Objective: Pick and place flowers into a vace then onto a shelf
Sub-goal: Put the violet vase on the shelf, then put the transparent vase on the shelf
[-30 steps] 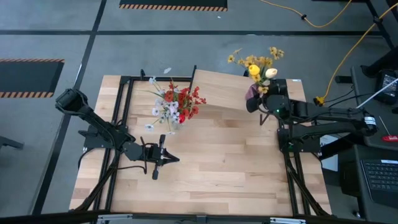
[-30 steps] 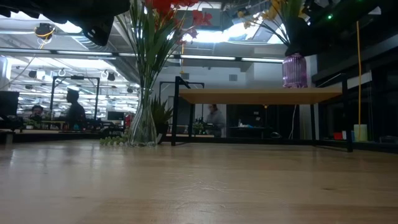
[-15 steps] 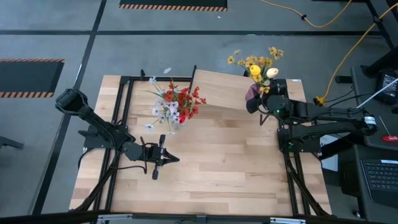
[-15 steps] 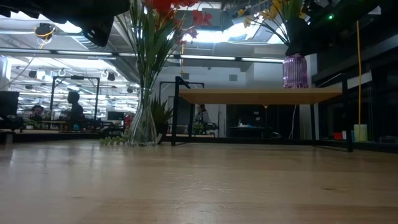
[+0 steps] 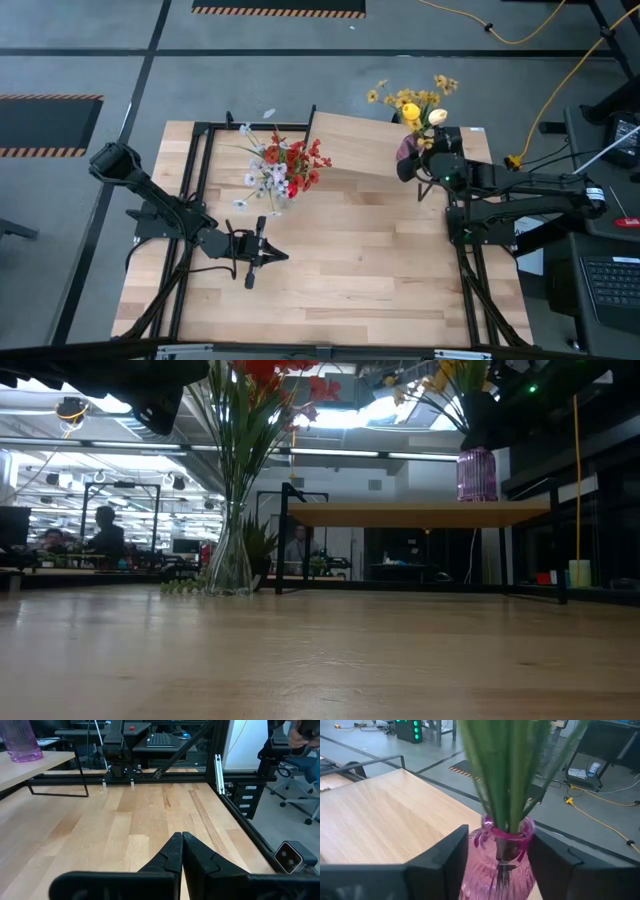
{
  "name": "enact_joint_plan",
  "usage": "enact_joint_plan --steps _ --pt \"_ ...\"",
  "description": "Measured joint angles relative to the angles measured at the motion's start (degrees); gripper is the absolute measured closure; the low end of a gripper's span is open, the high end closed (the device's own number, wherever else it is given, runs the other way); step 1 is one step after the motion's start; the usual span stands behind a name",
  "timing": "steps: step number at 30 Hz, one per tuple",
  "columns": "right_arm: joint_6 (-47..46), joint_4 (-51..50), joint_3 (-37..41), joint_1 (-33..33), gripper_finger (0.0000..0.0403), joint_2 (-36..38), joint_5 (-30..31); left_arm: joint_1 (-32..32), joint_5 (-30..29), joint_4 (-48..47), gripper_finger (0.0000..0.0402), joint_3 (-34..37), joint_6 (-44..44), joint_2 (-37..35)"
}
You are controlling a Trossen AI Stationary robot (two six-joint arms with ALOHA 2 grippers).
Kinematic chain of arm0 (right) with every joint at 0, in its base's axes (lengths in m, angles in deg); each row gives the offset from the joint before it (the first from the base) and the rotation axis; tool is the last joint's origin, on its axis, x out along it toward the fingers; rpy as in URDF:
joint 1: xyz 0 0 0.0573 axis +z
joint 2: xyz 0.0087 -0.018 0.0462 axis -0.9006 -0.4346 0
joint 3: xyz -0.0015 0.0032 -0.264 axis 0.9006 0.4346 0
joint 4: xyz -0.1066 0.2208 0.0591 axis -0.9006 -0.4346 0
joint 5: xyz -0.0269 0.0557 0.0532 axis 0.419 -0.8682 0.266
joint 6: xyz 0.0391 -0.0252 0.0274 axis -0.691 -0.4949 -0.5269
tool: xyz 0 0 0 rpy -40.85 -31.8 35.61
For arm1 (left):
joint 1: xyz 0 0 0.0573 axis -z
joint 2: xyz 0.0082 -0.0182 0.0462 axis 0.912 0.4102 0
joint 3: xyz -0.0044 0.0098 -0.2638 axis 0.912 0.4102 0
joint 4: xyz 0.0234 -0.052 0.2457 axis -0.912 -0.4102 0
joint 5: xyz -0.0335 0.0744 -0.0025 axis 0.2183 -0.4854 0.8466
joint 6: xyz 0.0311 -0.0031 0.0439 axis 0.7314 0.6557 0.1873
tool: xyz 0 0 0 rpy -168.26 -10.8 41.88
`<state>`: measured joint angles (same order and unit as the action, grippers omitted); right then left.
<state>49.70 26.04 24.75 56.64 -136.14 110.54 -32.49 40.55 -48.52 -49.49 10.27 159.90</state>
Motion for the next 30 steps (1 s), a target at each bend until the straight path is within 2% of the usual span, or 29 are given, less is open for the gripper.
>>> enact_joint_plan --steps 6,12,30 --pt "-0.1 -0.6 0.0 0.0 0.0161 0.0 -0.9 0.0 0.0 -0.3 0.0396 0.0 -1.3 0.0" --pt "-1.3 -1.1 0.0 0.0 0.0128 2.1 -6.6 0.0 0.0 -0.4 0.0396 0.0 -1.3 0.0" --pt "4.5 -0.7 0.1 1.3 0.0123 7.2 -10.4 0.0 0.0 -0.4 0.0396 0.0 -1.3 0.0"
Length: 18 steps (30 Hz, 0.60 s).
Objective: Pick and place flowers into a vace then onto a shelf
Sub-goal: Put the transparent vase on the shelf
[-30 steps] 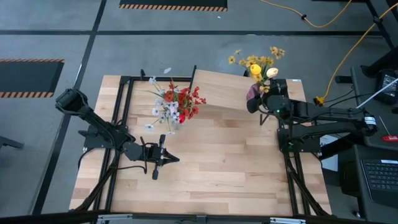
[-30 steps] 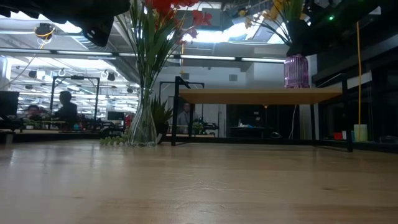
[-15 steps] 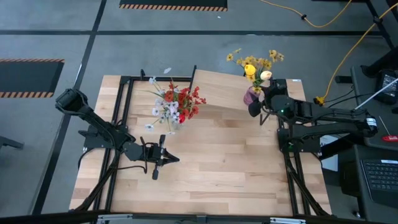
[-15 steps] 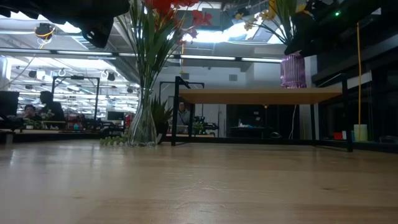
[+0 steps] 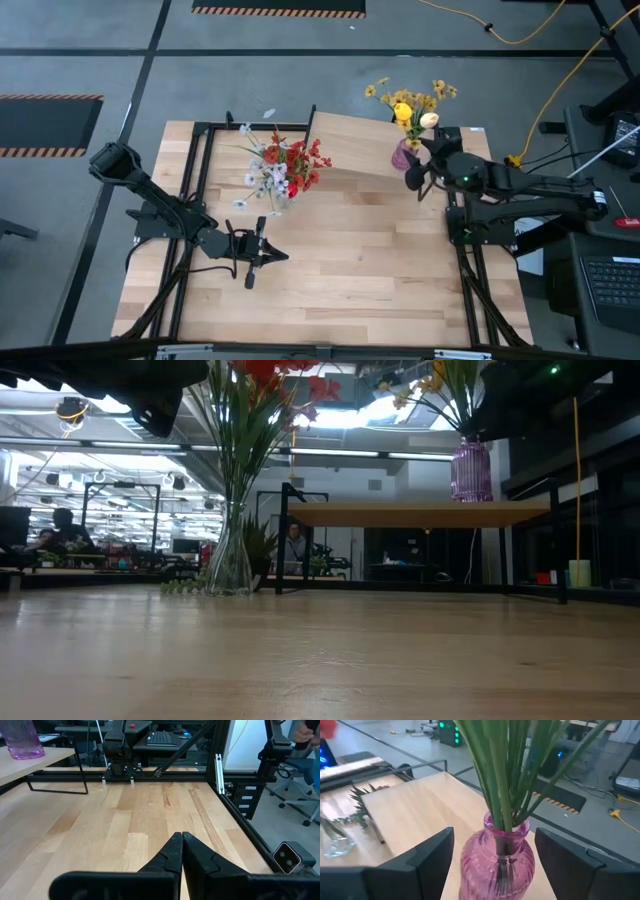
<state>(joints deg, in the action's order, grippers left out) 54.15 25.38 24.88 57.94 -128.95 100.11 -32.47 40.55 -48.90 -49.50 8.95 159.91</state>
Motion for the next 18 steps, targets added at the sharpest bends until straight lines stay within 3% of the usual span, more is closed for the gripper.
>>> enact_joint_plan --steps 12,18 --pt "0.3 2.7 0.0 9.8 0.0124 3.0 0.1 0.0 0.0 0.0 0.0396 0.0 0.0 0.0" --pt "5.0 6.8 0.0 16.7 0.0165 2.6 1.8 0.0 -1.1 -0.3 0.0396 0.0 0.0 0.0"
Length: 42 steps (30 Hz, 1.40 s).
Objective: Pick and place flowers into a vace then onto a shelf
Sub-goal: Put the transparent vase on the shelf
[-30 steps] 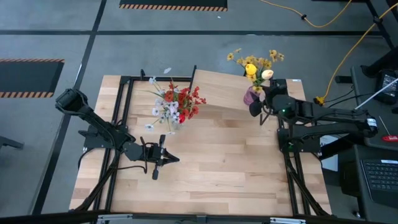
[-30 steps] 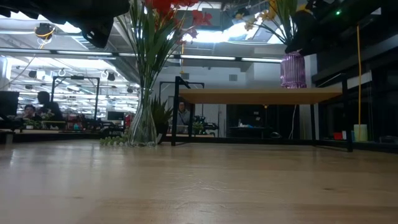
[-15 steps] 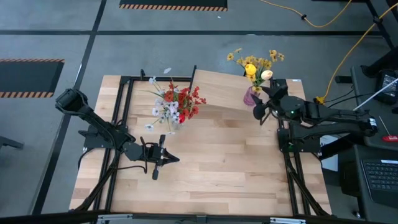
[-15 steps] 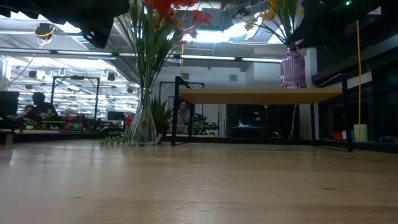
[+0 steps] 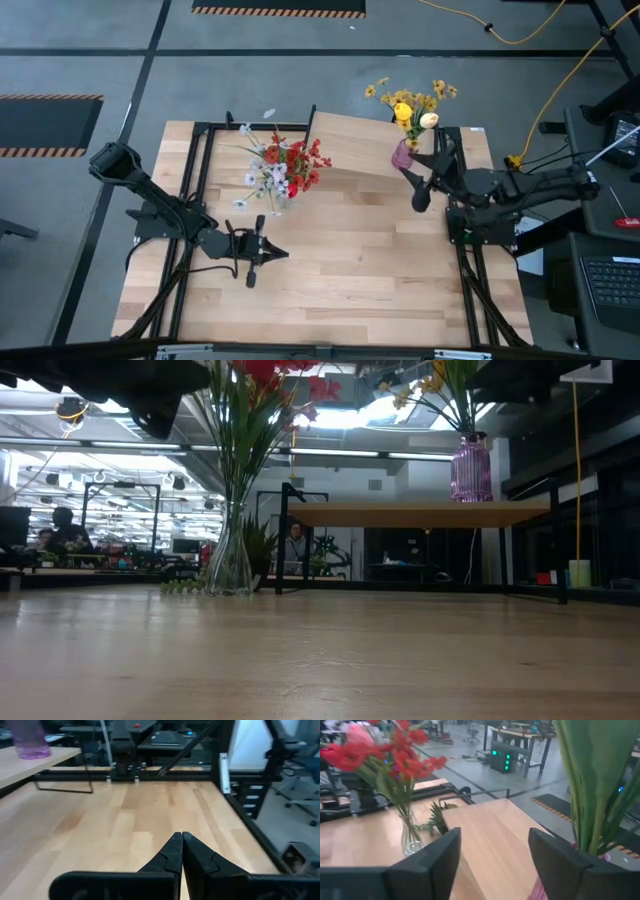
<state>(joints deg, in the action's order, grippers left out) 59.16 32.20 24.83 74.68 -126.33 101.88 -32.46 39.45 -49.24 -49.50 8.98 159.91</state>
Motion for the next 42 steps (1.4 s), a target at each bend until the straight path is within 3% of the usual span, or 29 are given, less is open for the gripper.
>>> enact_joint_plan --steps 5,11,13,20,24,29,33,42 --pt "1.2 0.3 0.0 4.8 0.0241 -0.5 1.4 0.0 -4.5 -3.0 0.0396 0.0 -1.7 0.0" --pt "4.5 1.5 -0.1 11.3 0.0370 -3.8 -4.6 0.0 -4.8 -7.3 0.0396 0.0 -3.2 0.0" --pt "4.7 1.3 -0.1 13.3 0.0393 -6.2 -4.7 0.0 -5.1 -7.2 0.0396 0.0 -3.2 0.0" --pt "1.1 2.8 -0.1 19.1 0.0397 -15.9 -4.8 -0.1 -15.2 -7.2 0.0394 0.0 -4.9 0.0" --pt "1.2 12.0 1.8 22.6 0.0397 -22.2 -4.7 -0.1 -16.5 -7.3 0.0376 0.0 -8.0 0.0" --pt "5.0 28.7 7.9 25.3 0.0397 -29.3 -4.8 -0.1 -13.5 -9.6 0.0320 0.0 -13.7 0.0" --pt "1.8 38.6 11.9 25.5 0.0400 -32.9 -4.7 -0.4 -14.7 -12.9 0.0261 0.0 -15.5 0.0" --pt "0.2 45.8 12.7 25.2 0.0401 -35.8 -4.6 -2.9 -24.0 -16.7 0.0161 0.0 -12.6 0.0"
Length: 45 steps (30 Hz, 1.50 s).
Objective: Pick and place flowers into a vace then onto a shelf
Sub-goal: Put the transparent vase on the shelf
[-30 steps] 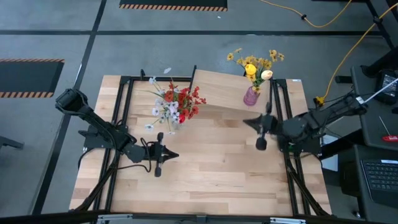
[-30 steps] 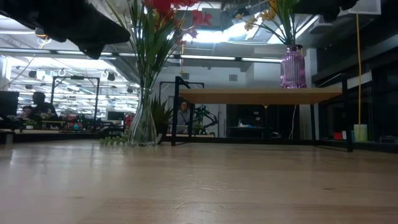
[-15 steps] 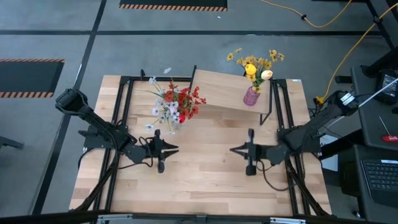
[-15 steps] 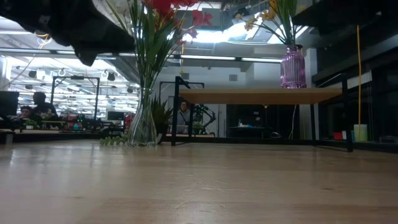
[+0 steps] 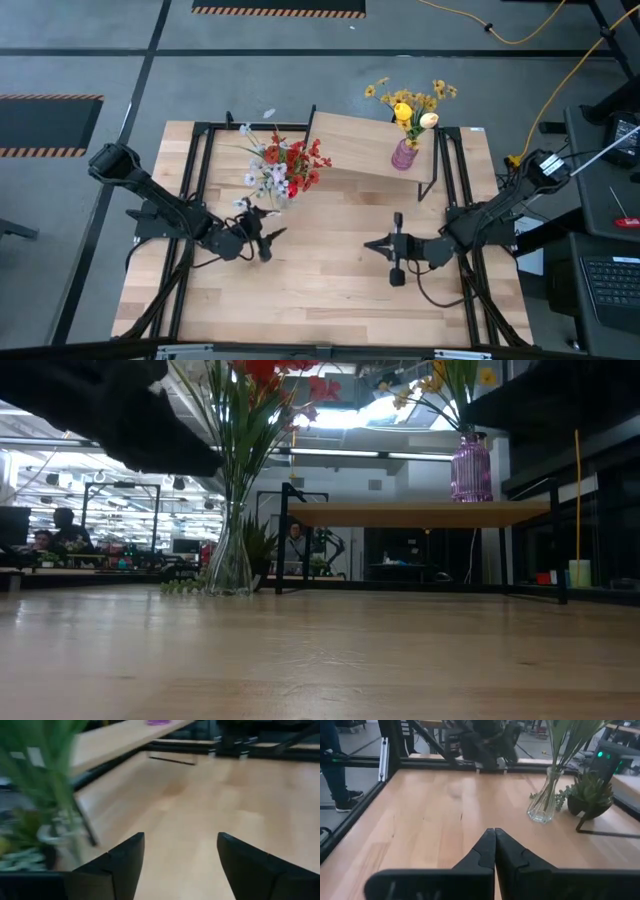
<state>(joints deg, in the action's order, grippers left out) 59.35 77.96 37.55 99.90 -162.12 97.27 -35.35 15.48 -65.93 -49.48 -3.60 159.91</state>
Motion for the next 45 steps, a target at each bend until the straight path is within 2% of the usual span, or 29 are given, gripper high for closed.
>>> enact_joint_plan --steps 4,8,13,17,24,33,40,45 --pt "-0.6 0.0 0.0 0.0 0.0398 -2.8 1.8 -1.0 -4.1 -4.7 0.0151 0.0 -0.7 0.0" --pt "-0.5 0.0 0.0 -0.8 0.0398 -5.6 6.3 -2.9 -6.5 -8.3 0.0151 0.0 -6.7 0.0" --pt "-2.7 0.4 0.0 -2.6 0.0398 -8.7 6.1 -7.0 -7.6 -10.3 0.0151 0.0 -13.0 1.5" --pt "-7.7 0.6 0.0 -2.6 0.0397 -11.2 5.1 -10.3 -7.6 -8.4 0.0151 0.0 -12.9 6.2" --pt "-6.3 4.2 0.0 -2.6 0.0397 -13.0 5.0 -13.9 -7.6 -2.1 0.0151 0.0 -12.9 12.9" --pt "-5.0 5.6 0.0 -2.7 0.0397 -13.0 5.0 -15.4 -8.1 3.7 0.0151 0.0 -9.6 13.5" --pt "-5.0 5.6 0.0 -2.7 0.0397 -13.0 5.0 -17.2 -8.2 4.3 0.0151 0.0 -9.4 13.5" --pt "-5.0 5.6 0.0 -3.0 0.0397 -13.0 5.0 -17.2 -7.5 5.5 0.0176 0.0 -9.1 13.5"
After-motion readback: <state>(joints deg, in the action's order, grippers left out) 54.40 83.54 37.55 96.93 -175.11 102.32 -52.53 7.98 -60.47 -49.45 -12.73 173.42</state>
